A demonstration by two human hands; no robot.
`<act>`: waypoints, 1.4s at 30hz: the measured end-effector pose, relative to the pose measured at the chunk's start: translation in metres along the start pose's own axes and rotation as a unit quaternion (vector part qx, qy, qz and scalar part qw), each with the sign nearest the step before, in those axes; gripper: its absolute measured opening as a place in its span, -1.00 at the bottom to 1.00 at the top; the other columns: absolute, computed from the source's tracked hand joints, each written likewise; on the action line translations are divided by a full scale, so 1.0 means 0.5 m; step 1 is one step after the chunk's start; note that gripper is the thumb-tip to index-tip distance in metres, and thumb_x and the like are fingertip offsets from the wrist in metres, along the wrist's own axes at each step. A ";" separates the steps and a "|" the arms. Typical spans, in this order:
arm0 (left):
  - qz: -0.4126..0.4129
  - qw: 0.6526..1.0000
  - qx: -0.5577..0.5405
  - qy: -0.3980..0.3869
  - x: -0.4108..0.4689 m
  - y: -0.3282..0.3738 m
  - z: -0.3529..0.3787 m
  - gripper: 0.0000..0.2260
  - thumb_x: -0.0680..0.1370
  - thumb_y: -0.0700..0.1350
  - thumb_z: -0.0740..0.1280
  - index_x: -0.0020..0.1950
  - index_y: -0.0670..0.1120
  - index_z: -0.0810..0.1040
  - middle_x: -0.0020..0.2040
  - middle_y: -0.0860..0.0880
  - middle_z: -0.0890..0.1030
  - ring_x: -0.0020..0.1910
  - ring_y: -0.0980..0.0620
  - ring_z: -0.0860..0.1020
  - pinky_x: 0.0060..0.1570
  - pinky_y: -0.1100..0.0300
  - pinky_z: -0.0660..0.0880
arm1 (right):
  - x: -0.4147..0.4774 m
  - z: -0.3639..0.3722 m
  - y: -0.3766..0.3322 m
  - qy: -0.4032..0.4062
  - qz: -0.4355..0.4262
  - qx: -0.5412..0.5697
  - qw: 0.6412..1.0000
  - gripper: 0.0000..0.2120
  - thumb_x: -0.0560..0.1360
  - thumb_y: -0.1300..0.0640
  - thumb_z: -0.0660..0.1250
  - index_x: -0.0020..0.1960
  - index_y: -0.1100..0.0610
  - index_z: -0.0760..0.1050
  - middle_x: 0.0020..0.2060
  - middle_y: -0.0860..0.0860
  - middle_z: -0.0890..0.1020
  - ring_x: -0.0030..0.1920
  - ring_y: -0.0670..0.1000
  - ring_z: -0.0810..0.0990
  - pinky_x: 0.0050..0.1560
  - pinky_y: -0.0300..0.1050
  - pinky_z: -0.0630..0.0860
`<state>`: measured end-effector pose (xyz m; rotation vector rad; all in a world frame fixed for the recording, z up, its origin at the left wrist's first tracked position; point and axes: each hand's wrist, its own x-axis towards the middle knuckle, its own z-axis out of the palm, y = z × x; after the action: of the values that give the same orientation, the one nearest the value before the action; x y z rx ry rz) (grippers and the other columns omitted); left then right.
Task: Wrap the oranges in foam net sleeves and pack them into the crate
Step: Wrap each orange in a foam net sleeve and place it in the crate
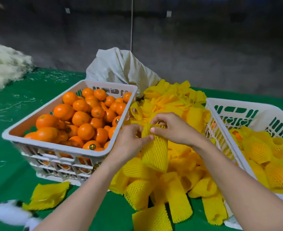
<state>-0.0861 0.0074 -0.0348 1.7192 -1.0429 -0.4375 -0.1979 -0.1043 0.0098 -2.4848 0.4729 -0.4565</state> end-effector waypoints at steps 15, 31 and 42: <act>-0.150 0.842 0.509 -0.094 0.175 -0.239 -0.260 -0.45 0.51 -0.18 0.35 0.45 -0.12 0.22 0.43 -0.32 0.12 0.00 -0.25 0.55 -0.13 0.04 0.53 | 0.111 0.108 -0.076 0.077 -0.057 0.001 0.995 -0.94 0.50 0.22 0.33 -0.06 0.11 0.48 -0.22 -0.12 0.49 -0.19 -0.13 0.43 -0.19 -0.36 0.31; -0.104 0.902 -0.398 -0.133 0.072 -0.070 -0.190 -0.43 0.33 -0.37 0.33 0.30 0.01 0.44 0.23 -0.23 0.52 0.04 -0.22 0.63 -0.15 0.02 0.62 | 0.009 0.048 -0.046 0.087 0.026 0.331 0.939 -0.93 0.23 0.25 0.16 -0.30 0.14 0.37 -0.42 -0.11 0.38 -0.37 -0.18 0.32 -0.34 -0.30 0.23; -0.165 0.774 -0.570 -0.223 0.018 0.050 -0.005 -0.60 0.40 -0.03 0.31 0.23 -0.05 0.51 0.16 -0.20 0.59 0.00 -0.17 0.61 -0.12 -0.02 0.58 | -0.087 0.001 0.029 0.064 0.075 0.493 0.864 -0.89 0.24 0.25 0.15 -0.26 0.18 0.42 -0.43 0.04 0.45 -0.40 -0.02 0.41 -0.32 -0.14 0.30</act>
<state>-0.0901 -0.0006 -0.0094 0.6536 -0.5143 -1.4203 -0.2394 -0.0970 -0.0087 -1.4216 0.3473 -0.6058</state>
